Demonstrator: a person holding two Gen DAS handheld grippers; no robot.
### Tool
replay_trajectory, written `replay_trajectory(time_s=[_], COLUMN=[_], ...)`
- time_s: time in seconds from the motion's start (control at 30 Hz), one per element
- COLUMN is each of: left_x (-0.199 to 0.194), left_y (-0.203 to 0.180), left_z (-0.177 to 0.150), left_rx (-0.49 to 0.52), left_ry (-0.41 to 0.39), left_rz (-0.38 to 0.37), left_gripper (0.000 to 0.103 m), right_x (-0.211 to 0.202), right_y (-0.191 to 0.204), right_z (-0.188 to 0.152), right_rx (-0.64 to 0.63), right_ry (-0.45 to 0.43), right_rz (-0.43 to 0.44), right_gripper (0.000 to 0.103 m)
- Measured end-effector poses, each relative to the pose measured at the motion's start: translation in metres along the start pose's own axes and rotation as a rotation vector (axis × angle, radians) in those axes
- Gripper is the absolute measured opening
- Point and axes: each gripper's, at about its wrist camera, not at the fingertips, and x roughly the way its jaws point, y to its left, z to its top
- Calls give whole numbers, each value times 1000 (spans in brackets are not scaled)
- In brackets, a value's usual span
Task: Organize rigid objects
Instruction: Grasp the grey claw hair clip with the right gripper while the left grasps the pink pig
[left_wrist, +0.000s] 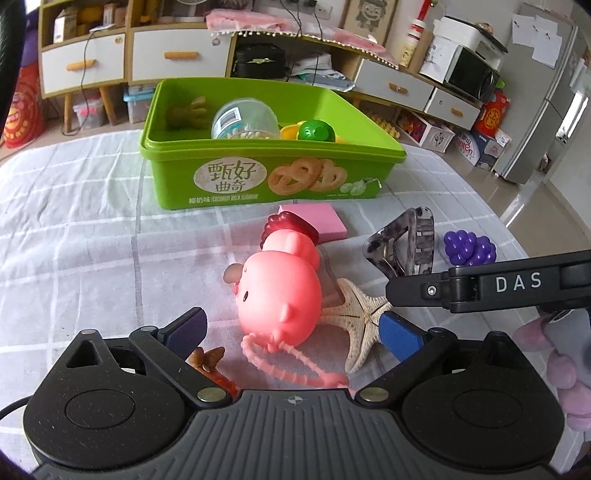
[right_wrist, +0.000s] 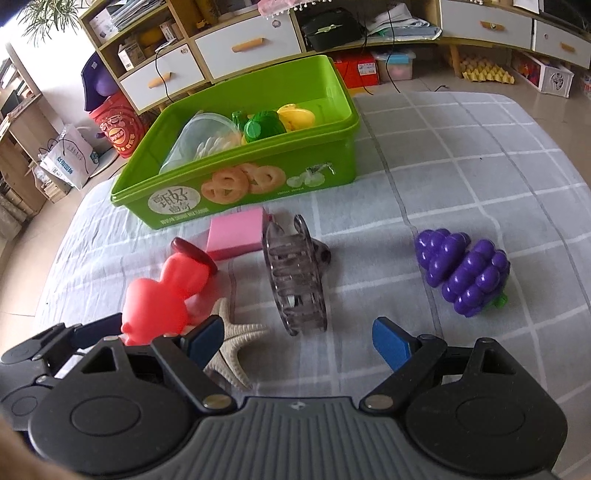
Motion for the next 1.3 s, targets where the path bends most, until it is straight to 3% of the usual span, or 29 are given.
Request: replay_trajectory(time_s=[0.33, 0.5, 0.67, 1.03, 1.3], left_x=[-1, -4, -3, -2, -3], left_y=[9, 13, 17, 20, 19], left_z=[2, 4, 5, 5, 6], left_rx=[-45, -68, -90, -109, -109], left_ry=[-18, -28, -23, -11, -9], left_rz=[-21, -28, -37, -49, -47], left_gripper=[82, 75, 69, 56, 55], right_x=[8, 7, 7, 7, 6], right_y=[-2, -4, -2, 0, -1], right_z=[8, 10, 10, 9, 10], right_rx=[45, 54, 43, 20, 25], right_ry=[-41, -70, -87, -93, -86], right_rz=[-16, -14, -10, -7, 3], right_gripper=[65, 58, 46, 35, 22])
